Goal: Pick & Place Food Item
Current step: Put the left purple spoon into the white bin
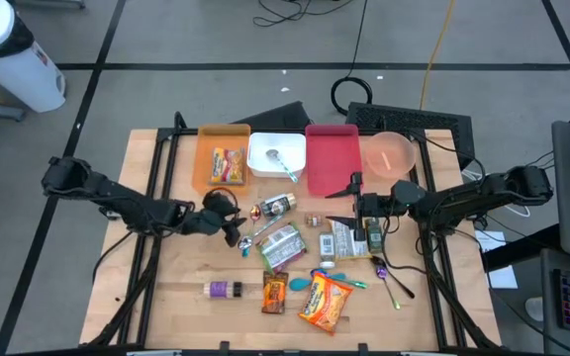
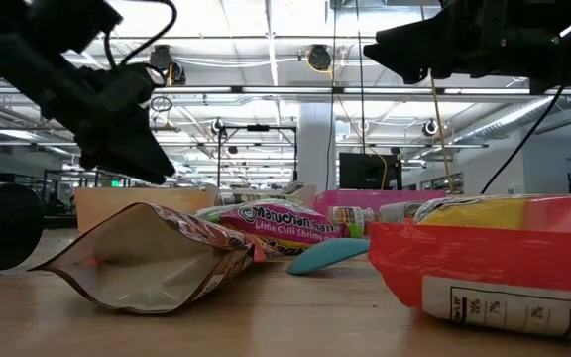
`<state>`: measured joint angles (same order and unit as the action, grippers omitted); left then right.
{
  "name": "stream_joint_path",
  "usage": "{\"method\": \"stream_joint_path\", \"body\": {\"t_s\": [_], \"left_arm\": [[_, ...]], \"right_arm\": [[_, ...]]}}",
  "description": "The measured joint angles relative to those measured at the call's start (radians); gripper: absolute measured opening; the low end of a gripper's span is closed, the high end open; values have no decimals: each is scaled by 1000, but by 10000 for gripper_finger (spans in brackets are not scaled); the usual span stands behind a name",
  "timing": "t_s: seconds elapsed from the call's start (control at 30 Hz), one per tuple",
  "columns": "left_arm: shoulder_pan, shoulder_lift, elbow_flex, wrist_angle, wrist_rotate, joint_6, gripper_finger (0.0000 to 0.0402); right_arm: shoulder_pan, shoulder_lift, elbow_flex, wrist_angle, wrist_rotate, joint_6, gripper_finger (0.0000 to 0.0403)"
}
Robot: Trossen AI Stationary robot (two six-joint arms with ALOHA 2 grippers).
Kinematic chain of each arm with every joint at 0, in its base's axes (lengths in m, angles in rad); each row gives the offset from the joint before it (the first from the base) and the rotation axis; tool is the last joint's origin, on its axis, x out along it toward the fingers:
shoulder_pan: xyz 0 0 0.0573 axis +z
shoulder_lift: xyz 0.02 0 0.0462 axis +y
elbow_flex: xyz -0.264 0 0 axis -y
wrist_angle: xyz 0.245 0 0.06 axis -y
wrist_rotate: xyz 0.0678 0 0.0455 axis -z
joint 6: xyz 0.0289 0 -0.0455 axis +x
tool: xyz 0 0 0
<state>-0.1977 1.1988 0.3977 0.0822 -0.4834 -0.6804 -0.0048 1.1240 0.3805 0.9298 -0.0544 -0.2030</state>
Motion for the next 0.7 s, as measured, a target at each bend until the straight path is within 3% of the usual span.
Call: {"method": "stream_joint_path", "body": {"t_s": [0.33, 0.7], "left_arm": [[159, 0, 0, 1, 122, 47, 186], [205, 11, 0, 62, 146, 92, 186]], "right_arm": [[0, 0, 0, -4, 0, -18, 242], [0, 0, 0, -8, 0, -21, 242]]}}
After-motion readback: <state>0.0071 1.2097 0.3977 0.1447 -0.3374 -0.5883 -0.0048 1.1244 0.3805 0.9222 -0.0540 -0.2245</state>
